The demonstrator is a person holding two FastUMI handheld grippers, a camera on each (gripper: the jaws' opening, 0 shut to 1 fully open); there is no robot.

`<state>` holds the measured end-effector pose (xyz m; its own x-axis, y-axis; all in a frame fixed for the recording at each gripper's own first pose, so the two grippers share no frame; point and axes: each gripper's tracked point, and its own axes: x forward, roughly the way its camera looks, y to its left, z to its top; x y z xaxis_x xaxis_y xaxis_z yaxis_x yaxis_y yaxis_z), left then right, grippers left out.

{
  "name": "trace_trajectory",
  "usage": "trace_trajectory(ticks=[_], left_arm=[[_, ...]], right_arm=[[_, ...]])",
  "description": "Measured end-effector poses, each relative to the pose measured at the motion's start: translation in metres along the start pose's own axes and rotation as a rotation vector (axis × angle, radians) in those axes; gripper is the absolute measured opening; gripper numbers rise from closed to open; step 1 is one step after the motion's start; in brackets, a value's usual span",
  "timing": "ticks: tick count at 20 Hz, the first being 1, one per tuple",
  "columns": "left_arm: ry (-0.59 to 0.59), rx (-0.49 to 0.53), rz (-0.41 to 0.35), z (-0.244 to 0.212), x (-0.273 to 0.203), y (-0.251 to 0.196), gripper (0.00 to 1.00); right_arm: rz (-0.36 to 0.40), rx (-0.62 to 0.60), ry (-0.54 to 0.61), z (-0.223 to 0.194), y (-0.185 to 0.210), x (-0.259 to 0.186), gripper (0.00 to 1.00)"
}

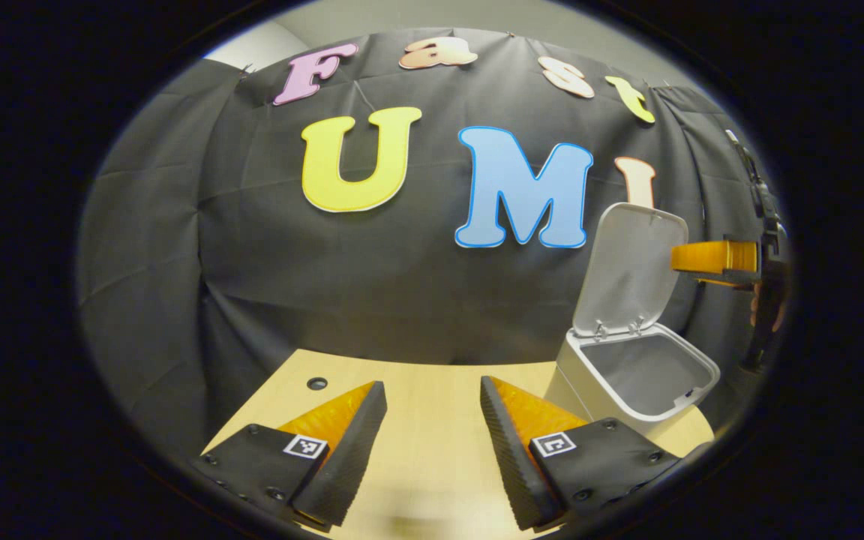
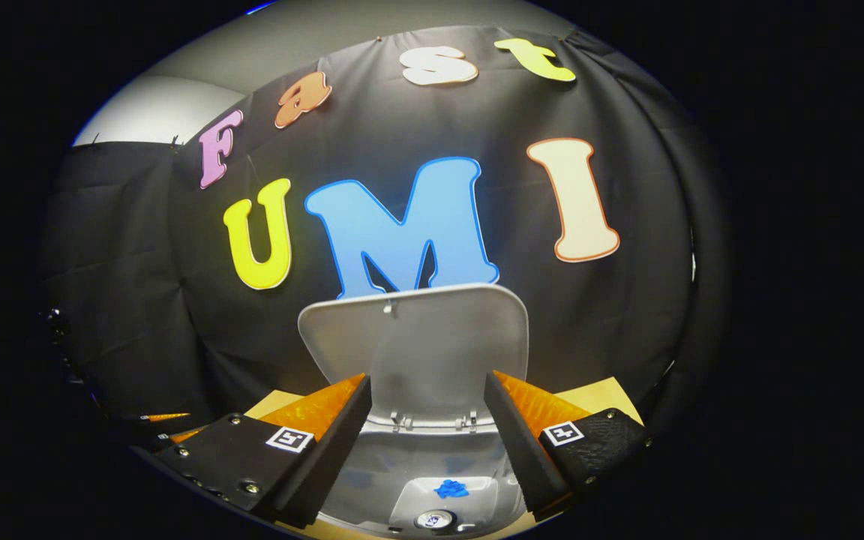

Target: Press the lid of the desktop garbage bin to open it, pick up the crumpled paper on the desktop and throw it into the bin, then pick up the pop can on the desktop and drop it into the bin, and finally close the garbage bin lid.

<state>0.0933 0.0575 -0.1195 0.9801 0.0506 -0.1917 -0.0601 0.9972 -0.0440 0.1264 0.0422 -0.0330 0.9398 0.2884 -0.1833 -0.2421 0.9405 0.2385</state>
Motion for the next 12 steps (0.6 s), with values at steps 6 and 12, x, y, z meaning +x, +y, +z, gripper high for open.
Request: trace_trajectory(ticks=[6, 12], left_arm=[[-0.002, -0.004, 0.015, 0.002, -0.002, 0.009, 0.84], [0.004, -0.024, 0.053, -0.002, -0.008, 0.031, 0.87]], right_arm=[[0.007, 0.003, -0.058, 0.03, 0.009, 0.006, 0.95], [0.001, 0.021, -0.157, 0.067, 0.015, 0.012, 0.95]])
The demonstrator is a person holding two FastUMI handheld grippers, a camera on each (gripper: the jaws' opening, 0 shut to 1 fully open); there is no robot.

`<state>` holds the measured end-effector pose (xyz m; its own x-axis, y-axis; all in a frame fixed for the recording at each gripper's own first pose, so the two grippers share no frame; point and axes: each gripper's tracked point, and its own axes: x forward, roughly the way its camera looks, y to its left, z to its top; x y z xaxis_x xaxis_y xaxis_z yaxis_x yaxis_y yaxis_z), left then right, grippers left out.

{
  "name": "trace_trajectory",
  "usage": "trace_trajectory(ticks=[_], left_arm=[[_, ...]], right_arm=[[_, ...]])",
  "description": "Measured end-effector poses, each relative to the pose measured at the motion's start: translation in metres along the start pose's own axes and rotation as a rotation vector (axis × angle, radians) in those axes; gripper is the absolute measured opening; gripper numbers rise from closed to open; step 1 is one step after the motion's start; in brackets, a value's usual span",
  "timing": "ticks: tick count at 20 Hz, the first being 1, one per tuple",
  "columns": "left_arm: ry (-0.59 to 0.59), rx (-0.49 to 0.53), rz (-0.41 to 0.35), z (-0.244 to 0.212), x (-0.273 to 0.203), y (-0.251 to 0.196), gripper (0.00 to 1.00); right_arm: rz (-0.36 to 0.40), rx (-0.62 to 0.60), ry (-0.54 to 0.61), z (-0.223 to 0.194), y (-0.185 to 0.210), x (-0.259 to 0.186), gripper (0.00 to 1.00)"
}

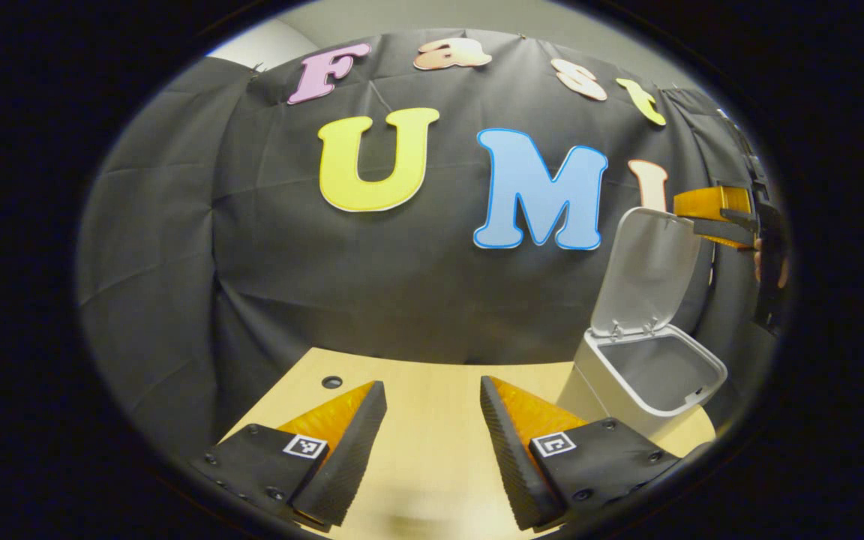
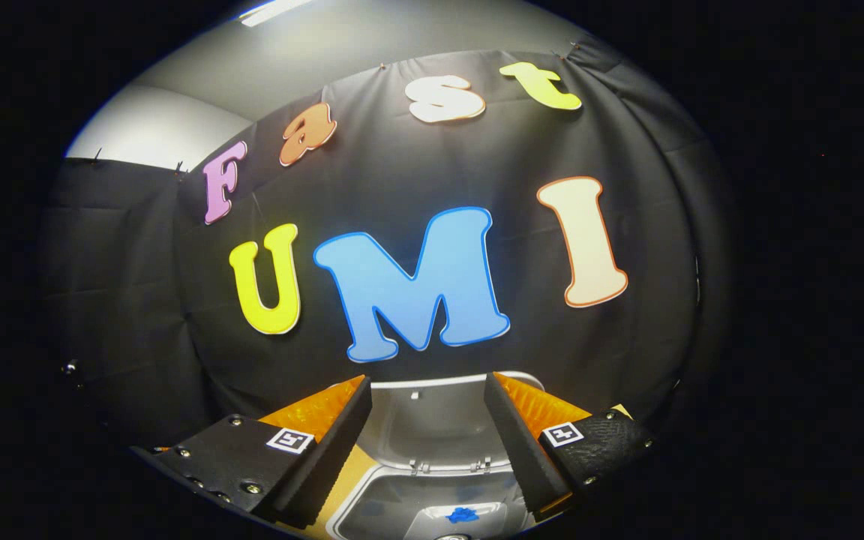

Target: Press the lid of the desktop garbage bin to open it, pick up the crumpled paper on the desktop and throw it into the bin, then pick up the pop can on the desktop and drop it into the bin, and finally close the garbage bin lid.

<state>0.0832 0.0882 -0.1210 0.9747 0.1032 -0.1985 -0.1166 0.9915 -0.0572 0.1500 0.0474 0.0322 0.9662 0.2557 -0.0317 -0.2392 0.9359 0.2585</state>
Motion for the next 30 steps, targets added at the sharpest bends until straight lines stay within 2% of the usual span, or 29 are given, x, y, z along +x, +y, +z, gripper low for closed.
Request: trace_trajectory(ticks=[3, 6, 9, 10, 11, 12, 15, 17, 18, 21, 27, 28, 30], left_arm=[[0.004, -0.028, 0.017, -0.003, -0.005, 0.012, 0.87], [-0.002, -0.044, 0.032, 0.003, -0.005, 0.021, 0.81], [-0.004, -0.047, 0.051, 0.004, -0.008, 0.032, 0.81], [-0.003, -0.051, 0.055, 0.002, -0.008, 0.035, 0.84], [-0.001, -0.056, 0.06, 0.002, -0.01, 0.037, 0.84], [0.0, -0.063, 0.062, 0.002, -0.01, 0.038, 0.81], [0.005, -0.074, 0.066, -0.001, -0.01, 0.041, 0.82], [0.006, -0.075, 0.063, -0.001, -0.01, 0.039, 0.84], [0.006, -0.075, 0.06, -0.002, -0.009, 0.038, 0.81], [0.006, -0.072, 0.047, -0.001, -0.007, 0.03, 0.87], [0.007, -0.062, 0.0, -0.001, -0.003, 0.007, 0.87], [0.009, -0.059, -0.01, -0.001, -0.003, 0.003, 0.84], [0.011, -0.053, -0.025, -0.004, -0.002, -0.004, 0.87]], right_arm=[[-0.028, -0.029, -0.031, 0.011, -0.004, 0.012, 0.95], [-0.044, -0.051, -0.059, 0.021, -0.004, 0.02, 0.95], [-0.079, -0.088, -0.086, 0.026, -0.008, 0.027, 0.95], [-0.093, -0.109, -0.086, 0.025, -0.01, 0.03, 0.95], [-0.108, -0.134, -0.083, 0.023, -0.013, 0.031, 1.0], [-0.119, -0.157, -0.076, 0.021, -0.015, 0.033, 0.95], [-0.136, -0.184, -0.012, 0.004, -0.018, 0.036, 0.95], [-0.138, -0.174, 0.0, 0.004, -0.019, 0.032, 0.96], [-0.13, -0.169, 0.014, 0.0, -0.017, 0.03, 0.95], [-0.12, -0.156, 0.046, -0.004, -0.015, 0.018, 0.96], [-0.104, -0.157, 0.106, -0.021, -0.01, -0.017, 0.96], [-0.1, -0.156, 0.116, -0.025, -0.009, -0.023, 0.96], [-0.092, -0.151, 0.138, -0.034, -0.009, -0.034, 0.96]])
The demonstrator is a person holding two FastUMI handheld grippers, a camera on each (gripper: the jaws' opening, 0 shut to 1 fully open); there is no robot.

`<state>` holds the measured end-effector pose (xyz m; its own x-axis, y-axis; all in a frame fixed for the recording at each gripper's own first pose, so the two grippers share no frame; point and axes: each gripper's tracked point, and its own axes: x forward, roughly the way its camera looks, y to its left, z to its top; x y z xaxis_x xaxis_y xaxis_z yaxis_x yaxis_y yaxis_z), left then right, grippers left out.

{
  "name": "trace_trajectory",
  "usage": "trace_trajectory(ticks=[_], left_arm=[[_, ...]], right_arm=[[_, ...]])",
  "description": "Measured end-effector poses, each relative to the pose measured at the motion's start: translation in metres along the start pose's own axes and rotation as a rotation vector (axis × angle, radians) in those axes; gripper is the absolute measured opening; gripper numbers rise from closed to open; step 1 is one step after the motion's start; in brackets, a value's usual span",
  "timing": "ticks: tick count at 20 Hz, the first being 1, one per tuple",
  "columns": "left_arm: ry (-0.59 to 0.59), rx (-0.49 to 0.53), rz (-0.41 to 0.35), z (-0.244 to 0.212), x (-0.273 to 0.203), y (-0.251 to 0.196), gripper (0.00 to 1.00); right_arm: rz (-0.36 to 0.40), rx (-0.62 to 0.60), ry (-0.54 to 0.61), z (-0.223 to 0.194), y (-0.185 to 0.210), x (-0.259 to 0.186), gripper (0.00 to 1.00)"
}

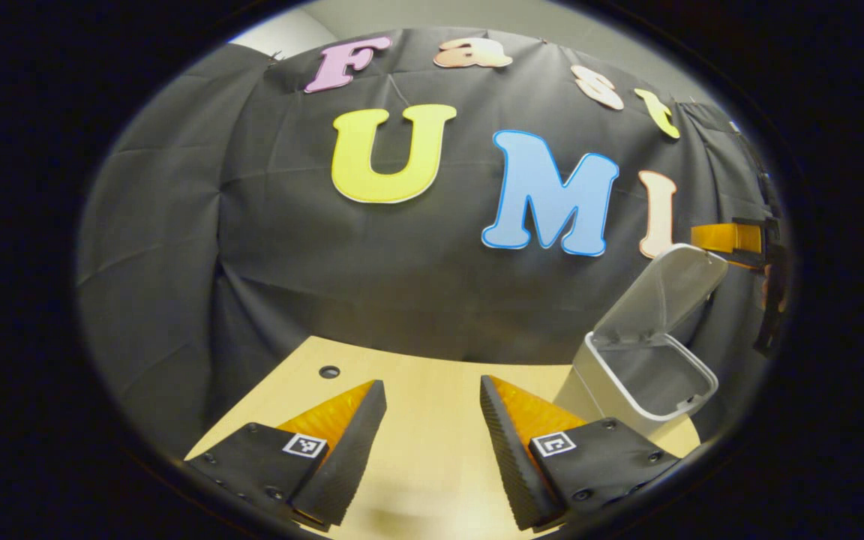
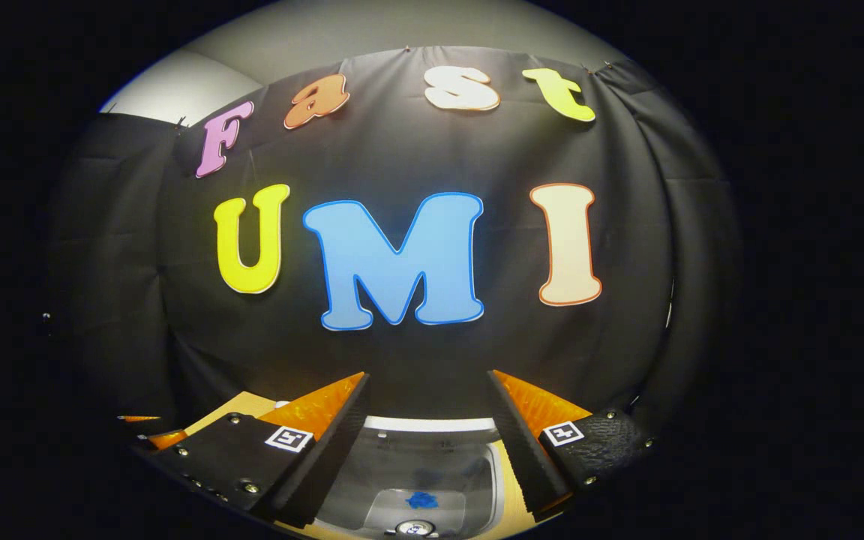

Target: Press the lid of the desktop garbage bin to open it, pick up the crumpled paper on the desktop and throw it into the bin, then pick up the pop can on the desktop and drop it into the bin, and finally close the garbage bin lid.

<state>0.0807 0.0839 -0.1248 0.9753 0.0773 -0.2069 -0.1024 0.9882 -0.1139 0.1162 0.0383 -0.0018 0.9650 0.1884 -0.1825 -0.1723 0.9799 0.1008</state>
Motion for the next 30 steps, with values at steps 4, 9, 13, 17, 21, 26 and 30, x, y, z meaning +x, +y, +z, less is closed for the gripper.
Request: trace_trajectory(ticks=[4, 9, 13, 17, 21, 26, 30], left_arm=[[0.003, 0.011, -0.03, -0.001, 0.002, -0.018, 0.87], [0.003, 0.019, -0.052, -0.003, -0.003, -0.028, 0.87], [0.006, 0.016, -0.05, -0.004, -0.006, -0.027, 0.84], [0.01, 0.014, -0.041, -0.006, -0.01, -0.024, 0.84], [0.011, 0.016, -0.033, -0.008, -0.014, -0.02, 0.87], [0.021, 0.015, -0.023, -0.012, -0.016, -0.013, 0.87], [0.026, 0.014, -0.033, -0.014, -0.015, -0.018, 0.82]], right_arm=[[0.006, -0.001, 0.041, -0.022, 0.001, -0.013, 0.96], [0.003, -0.012, 0.157, -0.08, 0.004, -0.021, 0.96], [0.007, -0.01, 0.225, -0.12, 0.005, -0.025, 0.96], [0.007, -0.018, 0.252, -0.138, 0.006, -0.026, 0.96], [-0.004, -0.034, 0.256, -0.146, 0.006, -0.026, 0.96], [-0.009, -0.018, 0.242, -0.15, 0.006, -0.026, 0.97], [-0.025, -0.025, 0.226, -0.153, 0.007, -0.027, 0.96]])
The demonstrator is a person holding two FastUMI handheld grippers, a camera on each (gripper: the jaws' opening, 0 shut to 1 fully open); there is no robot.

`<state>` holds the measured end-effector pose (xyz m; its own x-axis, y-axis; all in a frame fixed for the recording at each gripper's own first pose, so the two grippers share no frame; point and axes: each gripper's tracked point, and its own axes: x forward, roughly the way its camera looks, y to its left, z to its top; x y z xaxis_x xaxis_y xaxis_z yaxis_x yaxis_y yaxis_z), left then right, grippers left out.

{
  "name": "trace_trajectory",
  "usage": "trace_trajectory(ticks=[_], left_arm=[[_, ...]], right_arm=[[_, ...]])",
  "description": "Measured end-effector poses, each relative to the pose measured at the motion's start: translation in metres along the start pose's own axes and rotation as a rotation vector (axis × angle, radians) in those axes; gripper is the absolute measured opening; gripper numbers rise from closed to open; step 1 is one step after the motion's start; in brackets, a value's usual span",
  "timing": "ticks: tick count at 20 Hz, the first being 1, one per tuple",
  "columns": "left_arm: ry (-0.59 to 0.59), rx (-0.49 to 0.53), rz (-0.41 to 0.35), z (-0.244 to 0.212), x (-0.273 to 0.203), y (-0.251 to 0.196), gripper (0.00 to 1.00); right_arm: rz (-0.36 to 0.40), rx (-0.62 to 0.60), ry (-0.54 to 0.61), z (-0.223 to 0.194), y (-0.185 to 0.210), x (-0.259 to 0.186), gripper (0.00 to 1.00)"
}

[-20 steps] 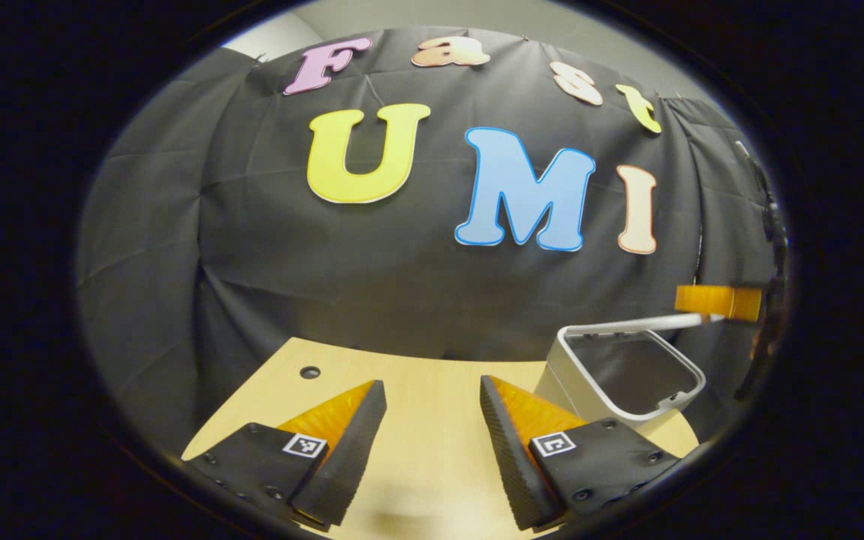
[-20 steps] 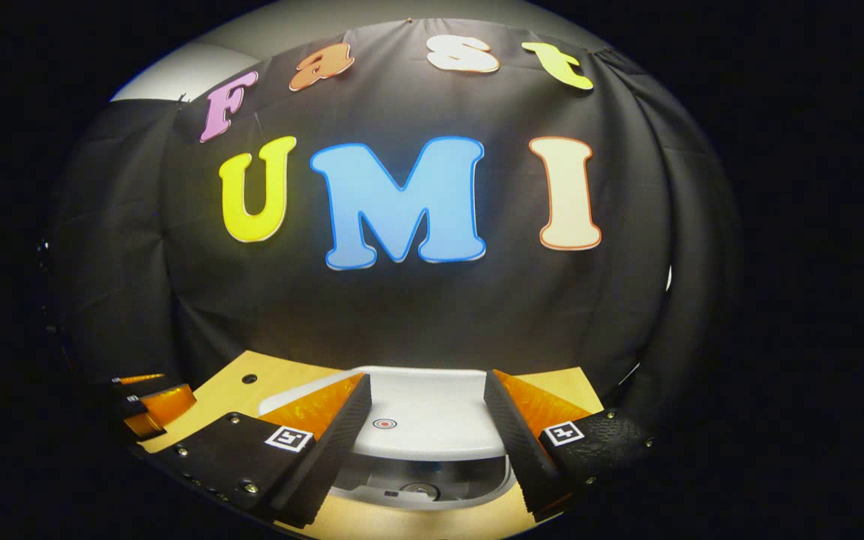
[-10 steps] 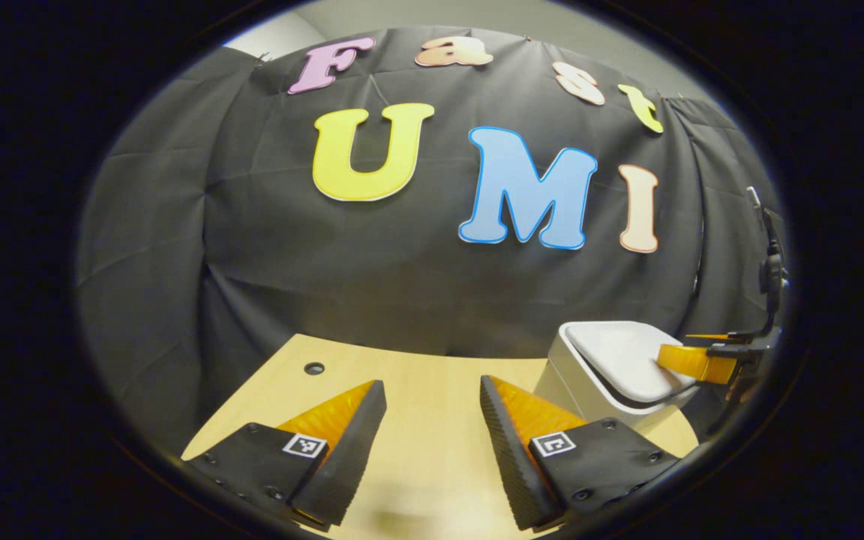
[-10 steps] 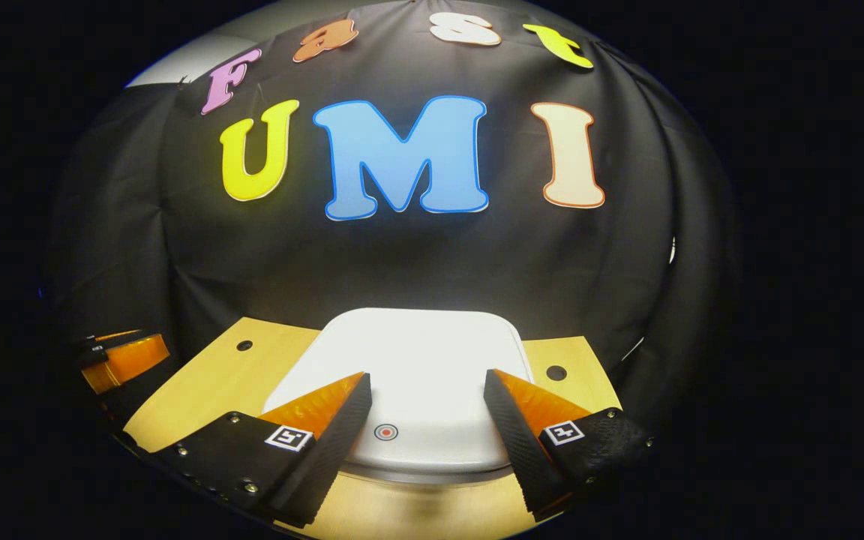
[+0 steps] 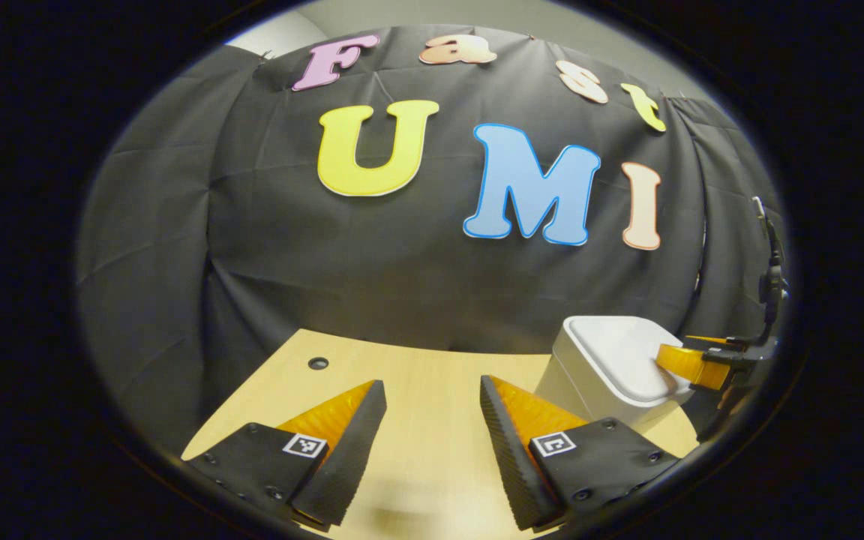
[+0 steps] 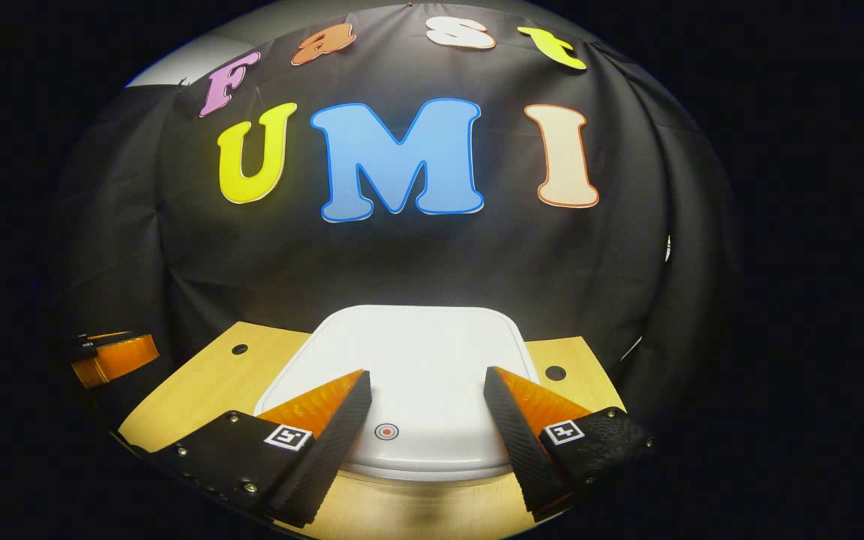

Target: Press the lid of the desktop garbage bin to open it, pick up the crumpled paper on the desktop and throw it into the bin, then pick up the pop can on the desktop and drop it into the bin, and finally close the garbage bin lid.

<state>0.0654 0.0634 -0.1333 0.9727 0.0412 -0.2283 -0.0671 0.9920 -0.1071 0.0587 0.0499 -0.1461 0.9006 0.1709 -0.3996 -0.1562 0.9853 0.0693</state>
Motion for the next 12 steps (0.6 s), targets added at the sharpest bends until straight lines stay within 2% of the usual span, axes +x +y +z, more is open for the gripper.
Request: trace_trajectory(ticks=[4, 7, 8, 9, 12], left_arm=[[-0.001, 0.011, -0.013, -0.0002, -0.0004, -0.006, 0.85], [-0.001, 0.015, -0.02, -0.0002, -0.0005, -0.0095, 0.87], [-0.002, 0.02, -0.02, 0.0002, -0.0013, -0.0097, 0.87], [-0.004, 0.026, -0.021, 0.0009, -0.0018, -0.0105, 0.84], [-0.017, 0.041, -0.014, 0.0068, -0.0035, -0.0091, 0.87]], right_arm=[[-0.019, -0.012, -0.005, -0.0046, 0.0007, -0.0002, 0.97], [-0.03, -0.019, -0.059, -0.0038, 0.0, -0.0005, 0.97], [-0.028, -0.016, -0.054, -0.0066, 0.0005, 0.0003, 0.98], [-0.024, -0.007, -0.054, -0.0024, 0.001, -0.0005, 0.97], [-0.009, 0.019, -0.052, -0.0006, 0.001, -0.0014, 0.96]])
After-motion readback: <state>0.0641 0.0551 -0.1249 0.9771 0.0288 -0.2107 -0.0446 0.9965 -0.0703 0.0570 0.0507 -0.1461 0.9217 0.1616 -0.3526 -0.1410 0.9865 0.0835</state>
